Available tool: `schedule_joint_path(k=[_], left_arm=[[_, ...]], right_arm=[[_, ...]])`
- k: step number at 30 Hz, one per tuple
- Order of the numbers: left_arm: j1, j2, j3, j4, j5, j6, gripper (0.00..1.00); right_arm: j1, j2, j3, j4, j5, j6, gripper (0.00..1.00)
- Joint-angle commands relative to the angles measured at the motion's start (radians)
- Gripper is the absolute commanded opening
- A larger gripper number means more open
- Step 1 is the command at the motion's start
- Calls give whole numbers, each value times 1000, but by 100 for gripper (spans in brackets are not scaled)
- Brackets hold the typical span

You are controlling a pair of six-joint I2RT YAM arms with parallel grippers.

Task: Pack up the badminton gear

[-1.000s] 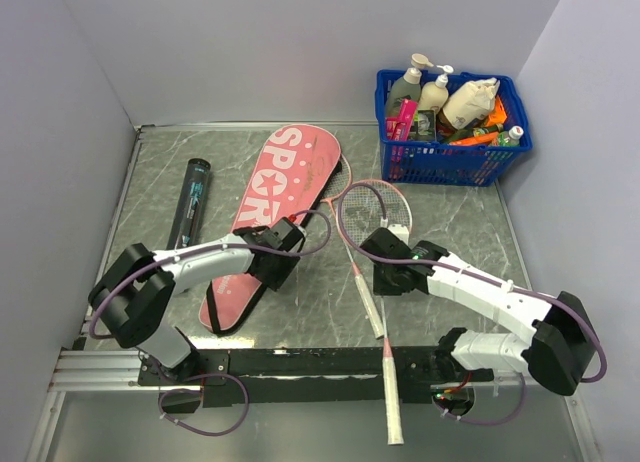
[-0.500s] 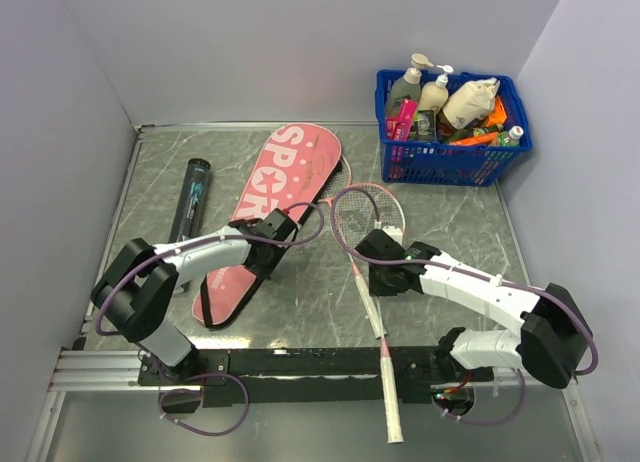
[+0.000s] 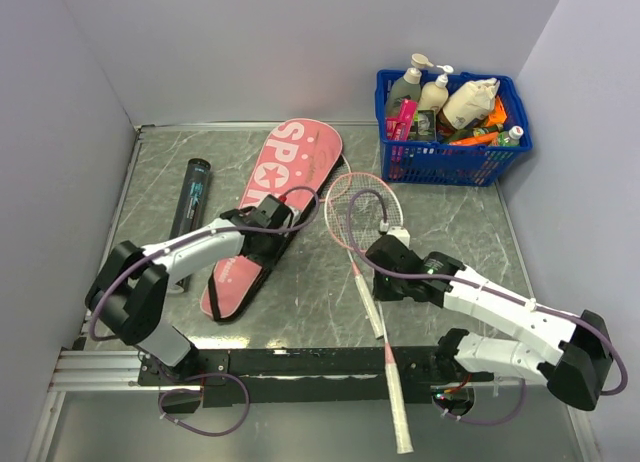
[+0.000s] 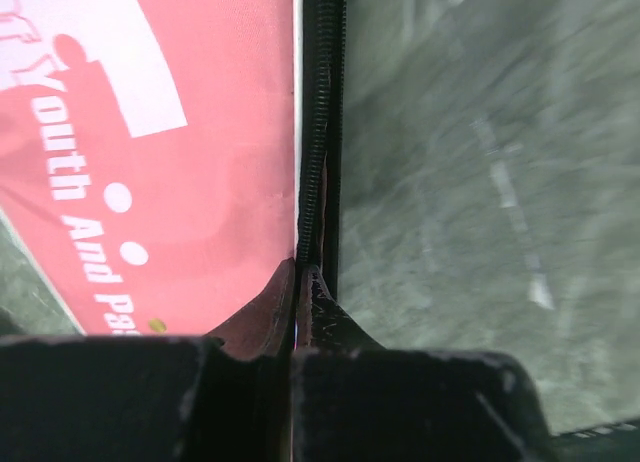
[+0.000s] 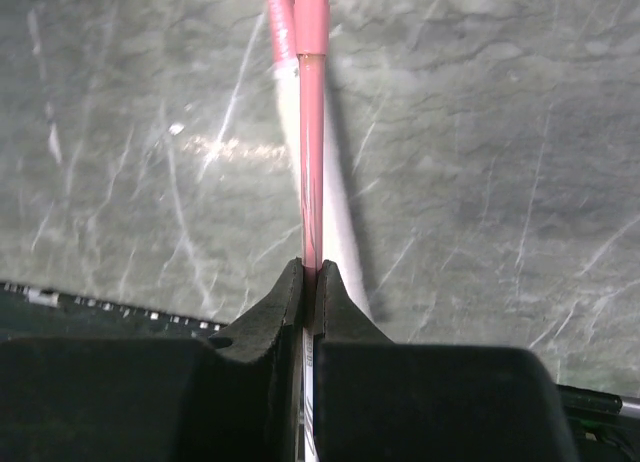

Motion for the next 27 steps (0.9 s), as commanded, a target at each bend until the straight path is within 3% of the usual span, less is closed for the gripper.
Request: schedule_joint_path(k=[1, 12, 27], left_arm=[[4, -88, 82, 52, 95, -42, 1], [4, -206, 95, 118, 115, -115, 1], [-13, -345, -22, 184, 225, -176, 1]], right_arm=[[77, -12, 24, -60, 3, 27, 0], [213, 39, 99, -125, 55, 111, 0], [226, 396, 356, 24, 34, 27, 0]])
